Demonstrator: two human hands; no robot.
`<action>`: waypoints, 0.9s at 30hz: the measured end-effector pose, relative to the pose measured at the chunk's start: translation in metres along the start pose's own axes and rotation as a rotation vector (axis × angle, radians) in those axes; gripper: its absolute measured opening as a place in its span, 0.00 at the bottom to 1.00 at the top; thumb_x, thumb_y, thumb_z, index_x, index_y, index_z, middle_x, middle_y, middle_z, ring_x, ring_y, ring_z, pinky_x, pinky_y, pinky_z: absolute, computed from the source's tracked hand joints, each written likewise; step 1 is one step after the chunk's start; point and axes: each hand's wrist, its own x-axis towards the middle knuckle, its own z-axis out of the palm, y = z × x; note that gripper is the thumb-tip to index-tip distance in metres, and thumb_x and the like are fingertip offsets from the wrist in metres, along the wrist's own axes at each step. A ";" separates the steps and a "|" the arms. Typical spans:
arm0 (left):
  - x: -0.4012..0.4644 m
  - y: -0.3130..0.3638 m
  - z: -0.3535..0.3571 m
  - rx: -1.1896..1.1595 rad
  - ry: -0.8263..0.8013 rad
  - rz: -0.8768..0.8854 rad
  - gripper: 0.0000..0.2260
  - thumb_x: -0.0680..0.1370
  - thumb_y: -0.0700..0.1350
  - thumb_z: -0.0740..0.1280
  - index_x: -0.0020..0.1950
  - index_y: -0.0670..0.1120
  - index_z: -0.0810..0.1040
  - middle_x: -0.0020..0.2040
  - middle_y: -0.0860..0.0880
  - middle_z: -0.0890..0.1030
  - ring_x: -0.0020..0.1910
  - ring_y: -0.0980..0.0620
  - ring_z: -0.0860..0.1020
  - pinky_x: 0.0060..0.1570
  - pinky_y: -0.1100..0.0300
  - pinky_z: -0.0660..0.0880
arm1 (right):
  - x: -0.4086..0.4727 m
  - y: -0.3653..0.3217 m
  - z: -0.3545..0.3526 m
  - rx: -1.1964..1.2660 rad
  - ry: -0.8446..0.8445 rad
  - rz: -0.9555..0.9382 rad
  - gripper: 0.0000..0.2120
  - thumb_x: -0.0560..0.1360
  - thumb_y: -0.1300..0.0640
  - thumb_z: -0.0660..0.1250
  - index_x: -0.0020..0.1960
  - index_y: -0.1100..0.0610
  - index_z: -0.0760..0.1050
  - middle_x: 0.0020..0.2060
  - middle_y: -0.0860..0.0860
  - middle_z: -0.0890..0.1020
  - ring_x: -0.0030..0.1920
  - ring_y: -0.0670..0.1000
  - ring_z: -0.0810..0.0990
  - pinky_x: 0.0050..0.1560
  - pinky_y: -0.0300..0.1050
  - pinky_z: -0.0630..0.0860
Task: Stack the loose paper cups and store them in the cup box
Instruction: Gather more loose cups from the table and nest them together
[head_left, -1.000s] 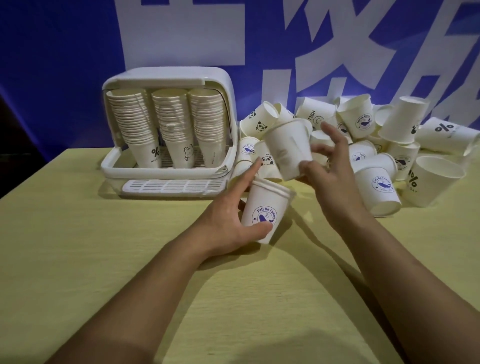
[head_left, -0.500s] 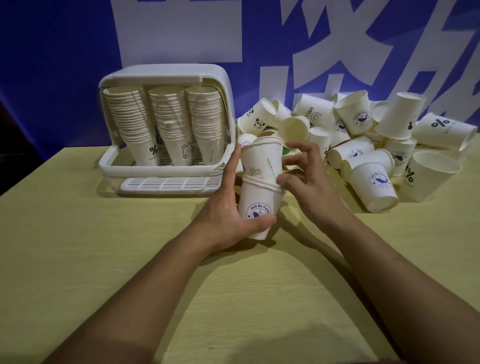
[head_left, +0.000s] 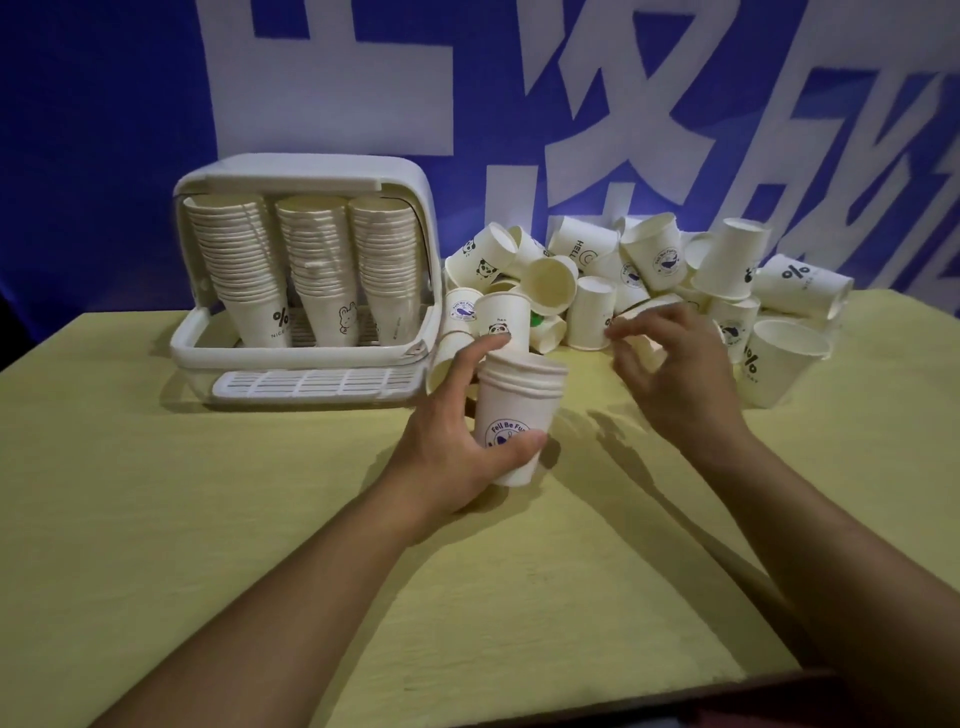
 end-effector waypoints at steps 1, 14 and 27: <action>-0.001 0.001 0.003 -0.005 -0.012 0.011 0.38 0.69 0.52 0.80 0.66 0.77 0.61 0.58 0.66 0.74 0.51 0.66 0.77 0.45 0.71 0.75 | 0.003 0.013 -0.007 -0.148 0.000 0.081 0.10 0.75 0.55 0.70 0.56 0.46 0.82 0.56 0.51 0.77 0.59 0.56 0.72 0.59 0.46 0.66; -0.009 0.005 0.011 -0.084 -0.313 -0.006 0.39 0.62 0.62 0.75 0.70 0.78 0.63 0.62 0.62 0.77 0.52 0.59 0.80 0.51 0.62 0.80 | -0.002 0.031 -0.030 0.021 -0.523 0.594 0.31 0.72 0.51 0.72 0.72 0.42 0.65 0.59 0.54 0.77 0.55 0.57 0.78 0.57 0.57 0.78; -0.008 0.000 0.016 -0.103 -0.252 -0.037 0.54 0.61 0.65 0.74 0.72 0.78 0.37 0.63 0.57 0.75 0.54 0.63 0.80 0.53 0.63 0.77 | -0.040 -0.057 -0.016 0.708 -0.341 0.361 0.16 0.80 0.49 0.63 0.68 0.43 0.74 0.58 0.47 0.81 0.54 0.44 0.80 0.52 0.40 0.79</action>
